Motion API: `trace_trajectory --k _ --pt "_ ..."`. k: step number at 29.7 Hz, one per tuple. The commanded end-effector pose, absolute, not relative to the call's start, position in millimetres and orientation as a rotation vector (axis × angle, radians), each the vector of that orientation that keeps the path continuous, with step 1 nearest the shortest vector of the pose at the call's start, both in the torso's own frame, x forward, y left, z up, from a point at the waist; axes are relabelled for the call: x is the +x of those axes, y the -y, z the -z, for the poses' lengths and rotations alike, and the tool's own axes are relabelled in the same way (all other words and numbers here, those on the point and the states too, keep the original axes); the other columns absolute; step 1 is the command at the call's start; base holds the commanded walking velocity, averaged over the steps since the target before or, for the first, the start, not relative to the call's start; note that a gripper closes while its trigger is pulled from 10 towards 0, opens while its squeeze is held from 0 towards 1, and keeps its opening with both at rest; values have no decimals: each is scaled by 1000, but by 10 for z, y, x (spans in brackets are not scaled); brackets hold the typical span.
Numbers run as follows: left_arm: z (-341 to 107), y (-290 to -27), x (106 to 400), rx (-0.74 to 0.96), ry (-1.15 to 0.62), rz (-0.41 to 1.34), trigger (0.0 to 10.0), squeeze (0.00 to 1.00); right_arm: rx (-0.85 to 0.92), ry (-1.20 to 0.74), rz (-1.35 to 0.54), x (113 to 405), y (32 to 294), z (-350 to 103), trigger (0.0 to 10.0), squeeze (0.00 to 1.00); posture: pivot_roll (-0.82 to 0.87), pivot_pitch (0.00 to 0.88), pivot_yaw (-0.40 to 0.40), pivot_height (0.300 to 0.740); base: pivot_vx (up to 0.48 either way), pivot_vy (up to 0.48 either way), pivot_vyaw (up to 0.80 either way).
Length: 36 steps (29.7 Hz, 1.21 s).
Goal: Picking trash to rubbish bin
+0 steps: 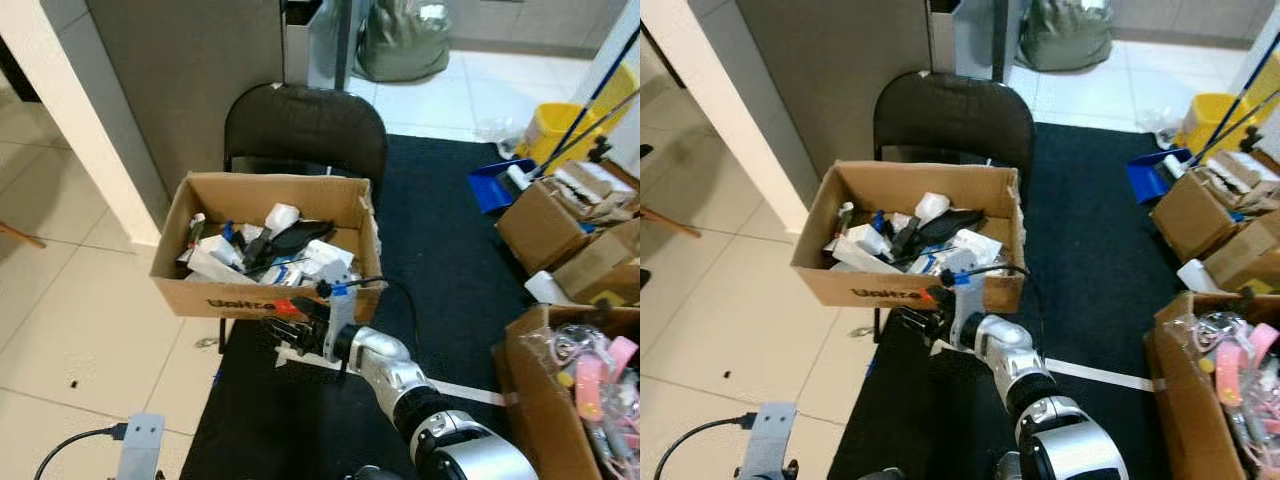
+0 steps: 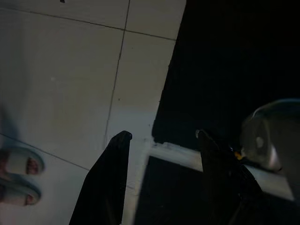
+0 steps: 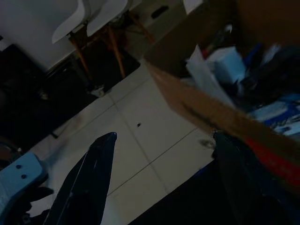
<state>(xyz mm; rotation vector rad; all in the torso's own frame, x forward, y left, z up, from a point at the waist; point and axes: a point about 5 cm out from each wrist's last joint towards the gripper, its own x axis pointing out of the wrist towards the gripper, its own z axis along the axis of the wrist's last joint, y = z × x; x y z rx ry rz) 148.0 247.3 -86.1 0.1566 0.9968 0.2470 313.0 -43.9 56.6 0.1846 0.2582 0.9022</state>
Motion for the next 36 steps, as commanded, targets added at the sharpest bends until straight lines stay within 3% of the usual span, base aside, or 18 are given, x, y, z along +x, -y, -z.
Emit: trace_trajectory --k 1,7,12,17,23,28,32,36 --pt "951 -2456 1249 103 -1062 -293 10000 0 154 -269 -940 3101 389 -550 10000 0 44 67 6 740 0 0 0" --pt "1077 -2342 892 68 -1159 -299 10000 0 80 -257 -987 3100 349 -577 10000 0 44 73 -9 740 0 0 0" --pt "1126 -2267 745 69 -1208 -266 10000 0 -147 -242 -1019 3055 365 -517 10000 0 40 79 -2 740 0 0 0" --pt "1116 -2292 763 71 -1199 -264 10000 0 -233 -159 -988 3131 329 -646 10000 0 34 73 4 740 0 0 0" --pt "1057 -2439 880 114 -1168 -264 10000 0 -564 -36 -974 3210 262 -777 10000 0 29 66 20 740 0 0 0" --pt "1019 -2465 1006 114 -1129 -264 10000 0 -791 -70 -996 3058 392 -498 10000 0 8 80 25 740 0 0 0" --pt "1029 -2436 995 112 -1134 -256 10000 0 -813 -49 -970 3026 430 -467 10000 0 -14 74 32 740 0 0 0" --pt "1066 -2371 915 126 -1164 -219 10000 0 -937 17 -967 2873 490 -354 10000 0 -12 135 22 740 0 0 0"
